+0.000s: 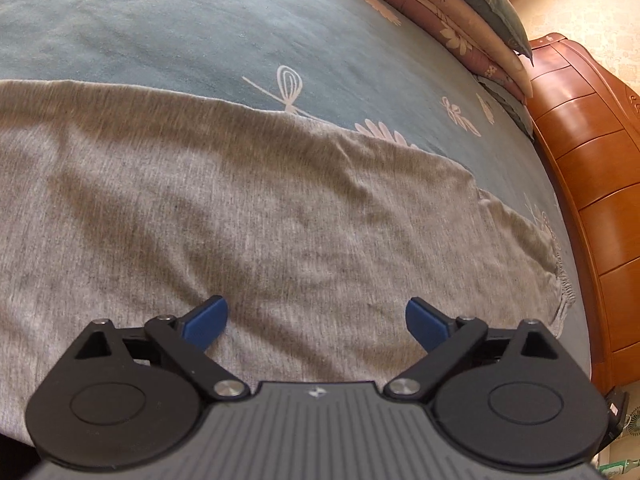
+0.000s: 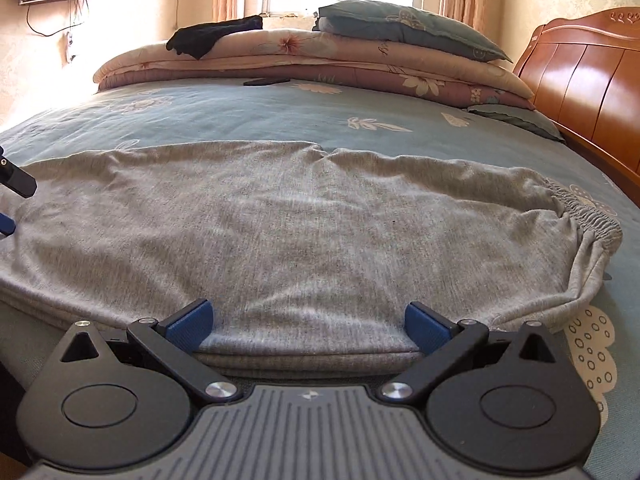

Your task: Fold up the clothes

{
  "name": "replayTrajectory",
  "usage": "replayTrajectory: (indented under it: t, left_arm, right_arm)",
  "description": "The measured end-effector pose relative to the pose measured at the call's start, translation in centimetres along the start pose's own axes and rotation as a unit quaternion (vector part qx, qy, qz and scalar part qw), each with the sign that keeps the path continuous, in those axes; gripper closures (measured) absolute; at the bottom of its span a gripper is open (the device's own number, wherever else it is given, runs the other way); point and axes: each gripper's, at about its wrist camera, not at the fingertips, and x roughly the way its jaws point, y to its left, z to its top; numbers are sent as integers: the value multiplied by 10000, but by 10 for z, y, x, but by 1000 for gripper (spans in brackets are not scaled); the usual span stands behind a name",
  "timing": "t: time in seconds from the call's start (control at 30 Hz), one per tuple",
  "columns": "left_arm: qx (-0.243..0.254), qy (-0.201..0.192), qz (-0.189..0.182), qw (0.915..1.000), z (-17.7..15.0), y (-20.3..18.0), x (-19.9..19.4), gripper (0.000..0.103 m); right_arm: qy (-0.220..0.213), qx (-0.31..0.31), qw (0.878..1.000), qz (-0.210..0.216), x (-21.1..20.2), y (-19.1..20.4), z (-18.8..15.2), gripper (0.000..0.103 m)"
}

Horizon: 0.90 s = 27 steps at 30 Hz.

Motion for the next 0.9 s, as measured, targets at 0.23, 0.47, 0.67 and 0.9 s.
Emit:
replayTrajectory:
  t: [0.23, 0.47, 0.67, 0.9]
  left_arm:
    - [330, 150, 509, 9980, 5, -22, 10, 5]
    - [603, 47, 361, 9975, -1, -53, -4, 5]
    - [783, 262, -264, 9962, -16, -83, 2, 5]
    - [505, 354, -279, 9977, -4, -85, 51, 2]
  right_arm:
    - [-70, 150, 9998, 139, -2, -6, -3, 0]
    - [-313, 64, 9993, 173, -3, -6, -10, 0]
    - [-372, 52, 9992, 154, -3, -5, -11, 0]
    - [-382, 69, 9991, 161, -4, -6, -11, 0]
